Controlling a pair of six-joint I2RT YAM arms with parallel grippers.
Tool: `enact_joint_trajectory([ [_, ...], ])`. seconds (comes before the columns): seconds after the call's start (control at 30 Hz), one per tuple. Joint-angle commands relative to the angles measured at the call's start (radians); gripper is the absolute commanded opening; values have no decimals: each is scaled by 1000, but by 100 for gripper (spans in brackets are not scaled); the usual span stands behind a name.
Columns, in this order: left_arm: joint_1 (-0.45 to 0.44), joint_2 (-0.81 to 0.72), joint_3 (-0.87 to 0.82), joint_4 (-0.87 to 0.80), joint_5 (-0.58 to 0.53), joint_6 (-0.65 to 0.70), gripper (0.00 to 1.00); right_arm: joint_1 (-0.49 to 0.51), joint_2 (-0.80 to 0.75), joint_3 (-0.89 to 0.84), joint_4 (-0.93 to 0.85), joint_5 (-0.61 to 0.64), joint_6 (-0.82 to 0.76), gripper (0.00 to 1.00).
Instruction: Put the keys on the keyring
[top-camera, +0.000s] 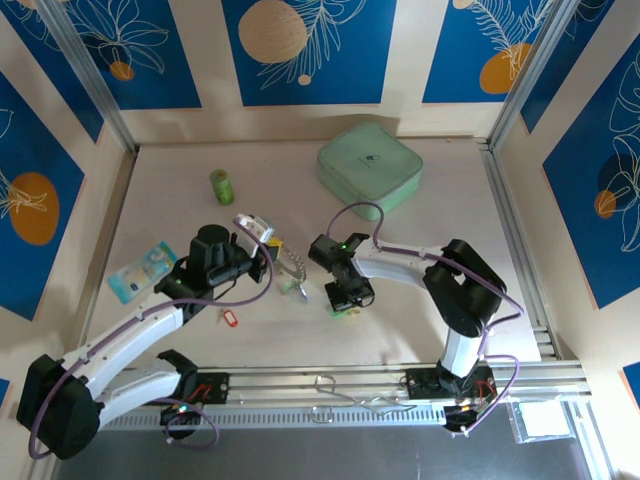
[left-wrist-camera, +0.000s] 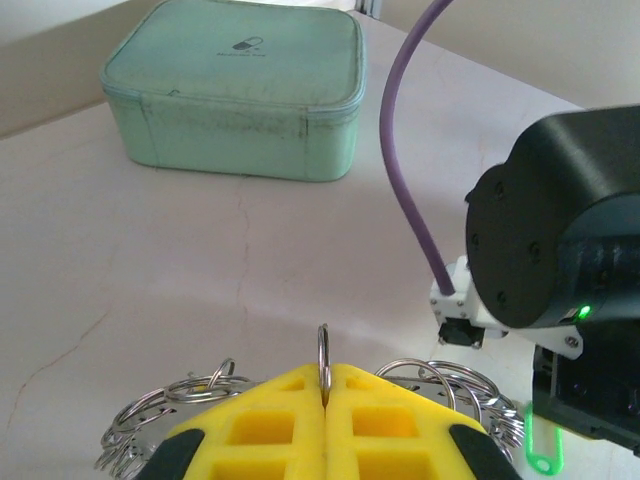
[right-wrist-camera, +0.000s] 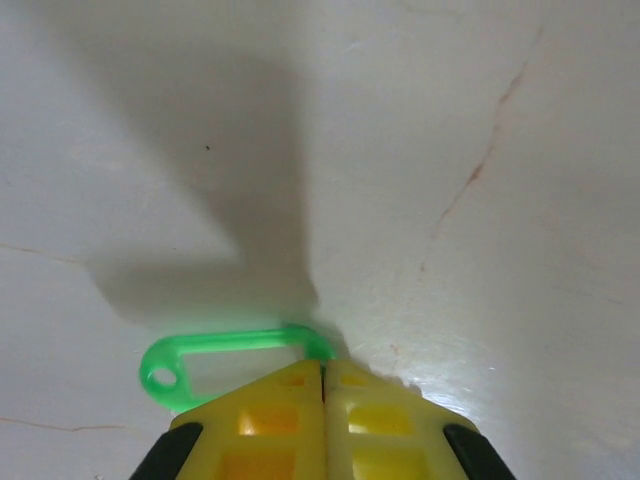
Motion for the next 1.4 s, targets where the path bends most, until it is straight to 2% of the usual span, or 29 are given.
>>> enact_joint_trajectory([
  [0.0, -4, -43, 37, -2, -16, 30, 0, 5, -128, 3, 2, 51, -33, 0],
  [0.23, -4, -85, 43, -22, -10, 65, 0, 6, -350, -48, 143, 139, -186, 0],
  [0.33, -4, -93, 48, -26, -5, 68, 0, 5, -394, -72, 193, 150, -251, 0],
  [0.43, -4, -93, 47, -23, -7, 57, 0, -11, -364, -82, 185, 137, -255, 0],
  [0.57, -3, -88, 43, -29, -25, 25, 0, -35, -211, -30, 51, 73, -168, 0],
  [0.63, -4, -90, 39, -29, -30, 14, 0, -19, -193, -52, 79, 64, -139, 0],
  [0.87, -4, -90, 40, -32, -7, 7, 0, -5, -239, -63, 170, 46, -135, 0],
  [1.03, -4, -90, 49, -32, 38, 13, 0, -6, -369, -98, 302, 34, -243, 0],
  [1.17, -4, -87, 52, -26, 100, 12, 0, -17, -493, -150, 456, -55, -387, 0],
  [1.37, -4, -85, 60, -35, 235, -11, 0, -90, -634, -211, 662, -304, -574, 0],
])
